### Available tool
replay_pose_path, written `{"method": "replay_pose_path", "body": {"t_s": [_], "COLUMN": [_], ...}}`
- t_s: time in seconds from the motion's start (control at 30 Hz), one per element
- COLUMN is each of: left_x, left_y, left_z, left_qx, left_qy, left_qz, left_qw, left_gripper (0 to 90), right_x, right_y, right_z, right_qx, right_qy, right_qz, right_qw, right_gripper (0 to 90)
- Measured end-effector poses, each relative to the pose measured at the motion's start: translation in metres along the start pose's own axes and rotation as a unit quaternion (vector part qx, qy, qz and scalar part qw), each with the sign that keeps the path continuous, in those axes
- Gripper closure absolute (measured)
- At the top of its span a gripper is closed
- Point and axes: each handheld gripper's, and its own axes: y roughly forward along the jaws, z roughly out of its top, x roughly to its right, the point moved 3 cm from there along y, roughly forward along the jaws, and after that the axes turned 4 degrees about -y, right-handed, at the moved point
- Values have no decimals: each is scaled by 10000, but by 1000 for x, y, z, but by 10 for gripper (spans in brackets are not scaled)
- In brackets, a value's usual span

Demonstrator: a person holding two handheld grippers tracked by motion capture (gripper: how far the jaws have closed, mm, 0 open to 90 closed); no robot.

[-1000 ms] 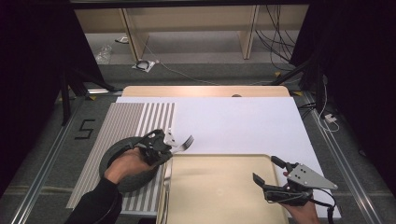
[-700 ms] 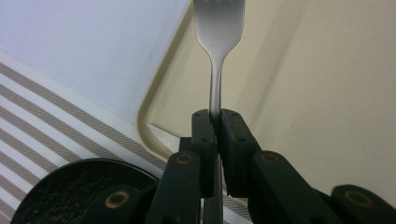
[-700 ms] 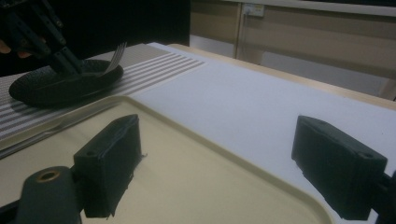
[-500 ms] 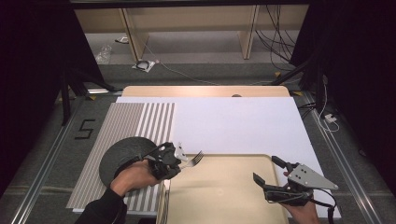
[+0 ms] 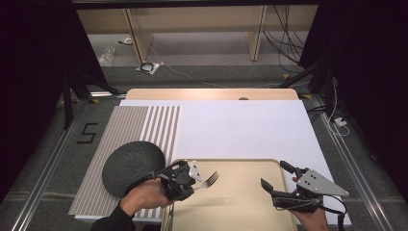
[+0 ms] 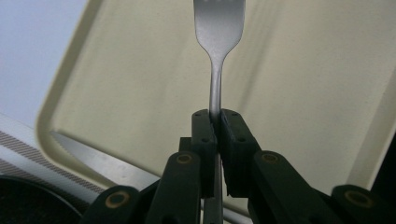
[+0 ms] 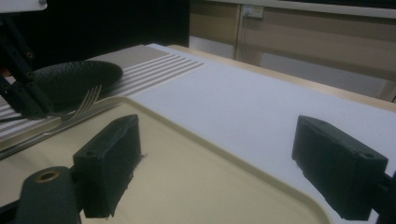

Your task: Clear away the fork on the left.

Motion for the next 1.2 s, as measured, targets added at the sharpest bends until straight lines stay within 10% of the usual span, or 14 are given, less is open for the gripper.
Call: {"method": "replay_pose_path", "body": {"t_s": [1.2], "left_x": [48], "left_y": [40], "left_z": [5], "left_qx": [-563], "left_qy": [317], "left_qz": [-746], "left_qw": [9951], "left_gripper": [841], "right_x": [-1], "right_y": [-1], "right_z": [1], "right_qx": [28], "right_qy": [-31], "right_qz": [14], "right_qw": [10000], "right_gripper": [165]}}
